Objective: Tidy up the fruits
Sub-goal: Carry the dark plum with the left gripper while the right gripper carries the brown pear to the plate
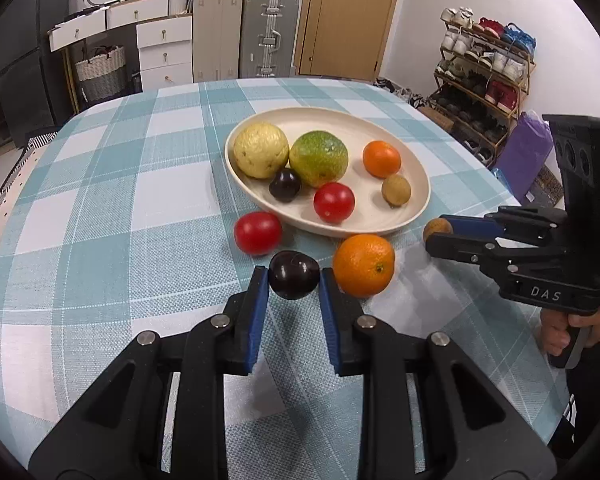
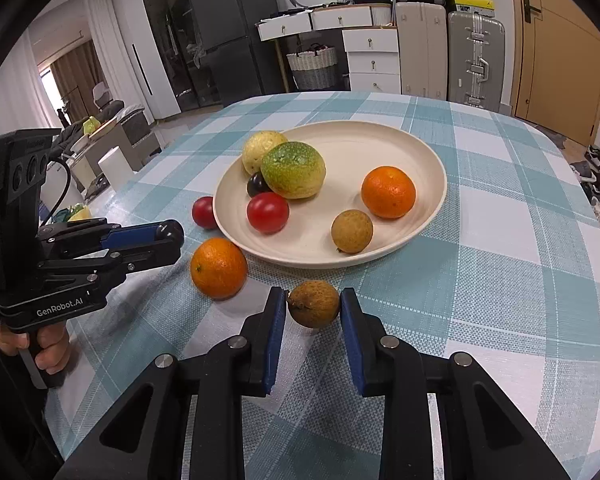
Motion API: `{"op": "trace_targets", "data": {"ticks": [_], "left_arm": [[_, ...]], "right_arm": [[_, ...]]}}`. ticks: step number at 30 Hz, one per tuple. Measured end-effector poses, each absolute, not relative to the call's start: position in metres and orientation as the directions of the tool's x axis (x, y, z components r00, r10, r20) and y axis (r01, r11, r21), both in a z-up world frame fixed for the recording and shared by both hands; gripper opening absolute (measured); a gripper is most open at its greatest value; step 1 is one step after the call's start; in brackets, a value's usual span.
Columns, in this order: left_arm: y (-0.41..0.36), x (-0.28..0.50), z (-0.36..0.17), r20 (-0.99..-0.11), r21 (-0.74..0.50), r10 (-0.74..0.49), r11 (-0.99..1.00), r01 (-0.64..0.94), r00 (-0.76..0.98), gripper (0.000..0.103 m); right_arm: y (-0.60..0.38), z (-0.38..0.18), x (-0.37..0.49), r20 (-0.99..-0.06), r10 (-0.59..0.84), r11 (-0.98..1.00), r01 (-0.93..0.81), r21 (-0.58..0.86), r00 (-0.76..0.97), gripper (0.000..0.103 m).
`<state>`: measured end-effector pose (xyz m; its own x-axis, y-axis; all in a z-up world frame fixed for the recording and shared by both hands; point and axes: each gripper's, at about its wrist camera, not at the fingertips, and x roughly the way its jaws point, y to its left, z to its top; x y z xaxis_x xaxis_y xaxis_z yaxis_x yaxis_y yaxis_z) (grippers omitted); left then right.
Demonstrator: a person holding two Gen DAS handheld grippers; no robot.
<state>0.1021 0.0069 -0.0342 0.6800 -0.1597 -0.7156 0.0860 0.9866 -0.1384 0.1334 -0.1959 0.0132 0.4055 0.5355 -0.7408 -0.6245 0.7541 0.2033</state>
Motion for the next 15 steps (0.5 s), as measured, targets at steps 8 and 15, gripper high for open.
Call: {"op": "trace_targets", "data": {"ticks": [8, 15], "left_arm": [[0.004, 0.095, -0.015, -0.677, -0.142, -0.158, 0.986, 0.083, 0.719, 0.023], [0.001, 0.097, -0.002, -0.652, -0.139, -0.152, 0.987, 0.079, 0.742, 0.023]], "right_arm": [[-0.203, 0.028, 0.130, -0.710, 0.554, 0.757, -0.619, 0.212, 0.434, 0.028], [-0.208, 0.039, 0.132, -0.687, 0.562, 0.762, -0.611, 0.214, 0.461, 0.028]]}}
